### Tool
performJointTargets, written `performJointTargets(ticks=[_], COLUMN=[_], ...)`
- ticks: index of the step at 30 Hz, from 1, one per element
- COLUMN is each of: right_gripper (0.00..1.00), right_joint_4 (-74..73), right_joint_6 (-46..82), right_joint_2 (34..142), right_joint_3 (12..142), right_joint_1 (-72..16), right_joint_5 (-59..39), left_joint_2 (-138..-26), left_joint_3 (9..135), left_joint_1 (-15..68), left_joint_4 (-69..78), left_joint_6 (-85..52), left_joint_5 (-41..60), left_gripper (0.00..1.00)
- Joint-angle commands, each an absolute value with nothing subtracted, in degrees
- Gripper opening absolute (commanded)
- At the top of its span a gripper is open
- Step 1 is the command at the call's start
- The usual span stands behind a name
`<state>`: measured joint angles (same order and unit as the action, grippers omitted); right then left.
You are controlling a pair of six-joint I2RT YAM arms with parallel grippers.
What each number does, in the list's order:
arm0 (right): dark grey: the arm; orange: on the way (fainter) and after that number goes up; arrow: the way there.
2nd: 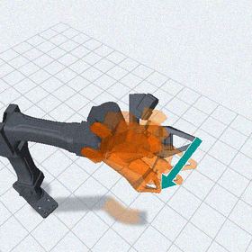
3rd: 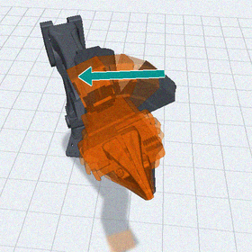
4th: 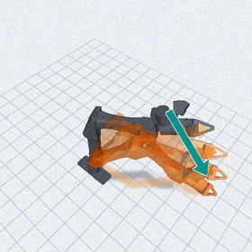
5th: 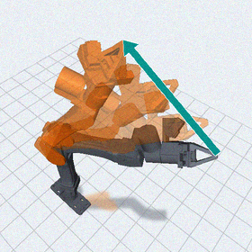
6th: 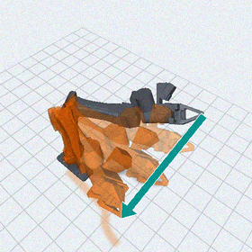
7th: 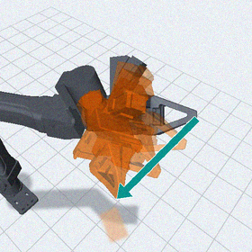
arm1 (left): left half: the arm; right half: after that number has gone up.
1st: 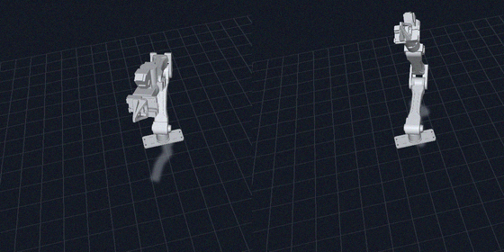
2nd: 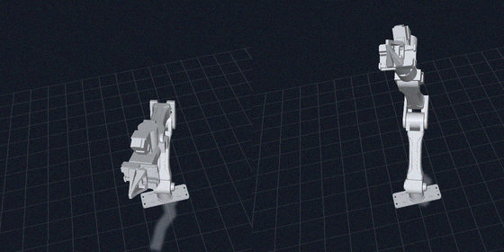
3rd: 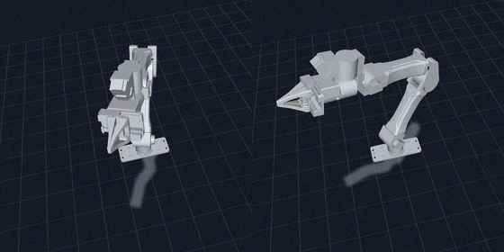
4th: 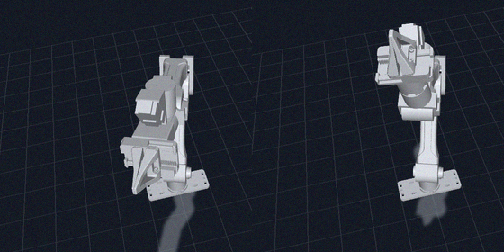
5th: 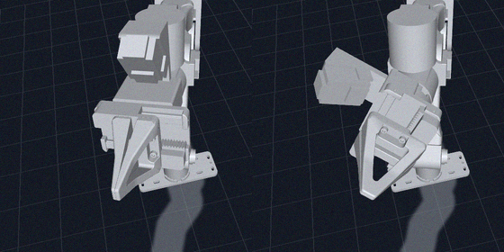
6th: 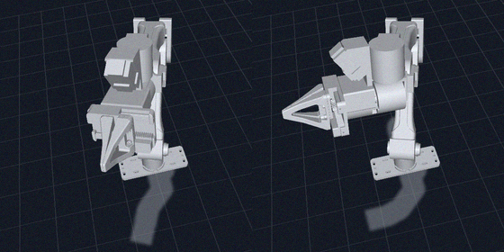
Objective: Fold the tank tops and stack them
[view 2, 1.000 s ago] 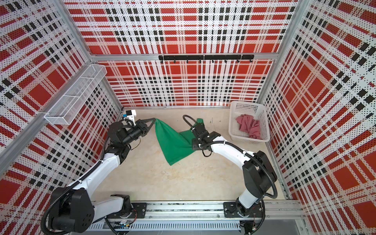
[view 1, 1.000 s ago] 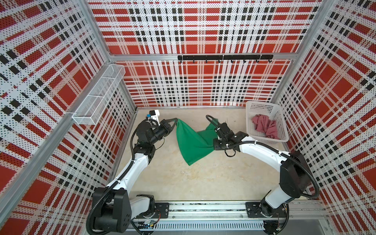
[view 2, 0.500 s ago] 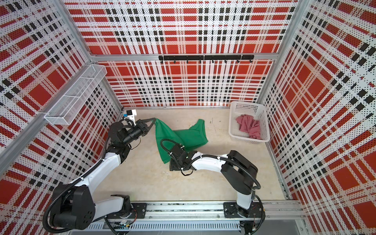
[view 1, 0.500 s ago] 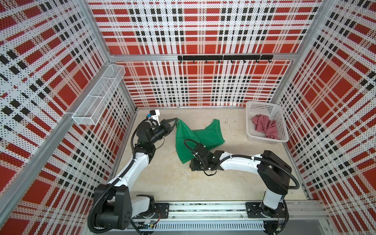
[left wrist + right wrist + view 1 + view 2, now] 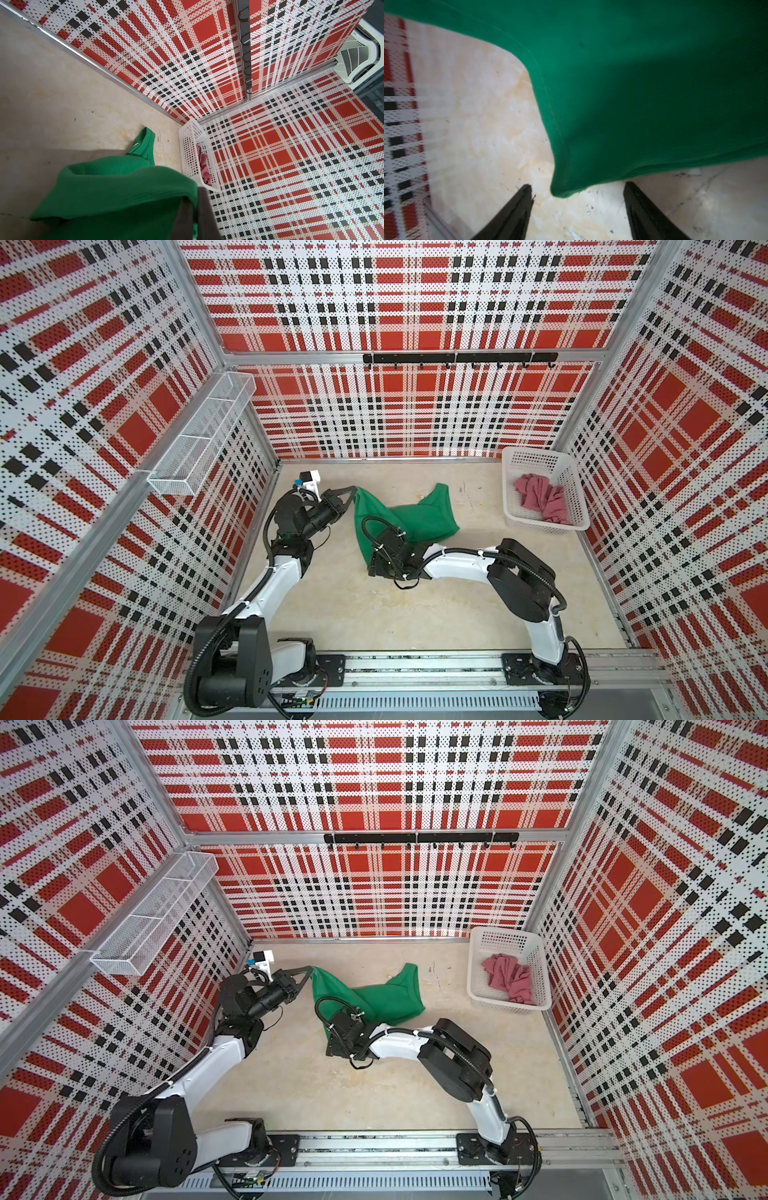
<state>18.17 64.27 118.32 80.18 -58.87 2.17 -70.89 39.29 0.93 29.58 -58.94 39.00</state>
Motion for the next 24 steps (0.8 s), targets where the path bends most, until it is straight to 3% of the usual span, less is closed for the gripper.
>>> performJointTargets(ticks=[1, 4, 15, 23, 24], right_gripper=[0.67, 0.60, 0.01, 0.00, 0.05], right_joint_4=[30.61, 37.39, 39.75, 34.99, 33.77], right_joint_6=[64.32, 63.22, 63.24, 62.16, 61.99], right_joint_2=[121.82, 124.12, 120.23, 112.32, 111.87], right_joint_3=[85.15, 88.50, 85.16, 79.48, 79.24], right_joint_1=[-59.33, -59.39, -59.40, -59.39, -59.65], right_joint_5=[6.67, 8.11, 11.13, 13.16, 12.54], left_joint_2=[-69.70, -69.65, -69.19, -68.41, -68.25], left_joint_3=[38.17, 37.11, 33.63, 32.08, 31.95], left_joint_1=[-0.30, -1.09, -2.60, -2.67, -2.63], left_joint_4=[32.03, 32.93, 34.28, 34.28, 34.28], left_joint_6=[-57.56, -57.74, -58.01, -58.27, -58.40], left_joint_5=[40.78, 41.30, 41.76, 41.40, 41.31], left_gripper=[0.00, 0.00, 0.00, 0.00, 0.00])
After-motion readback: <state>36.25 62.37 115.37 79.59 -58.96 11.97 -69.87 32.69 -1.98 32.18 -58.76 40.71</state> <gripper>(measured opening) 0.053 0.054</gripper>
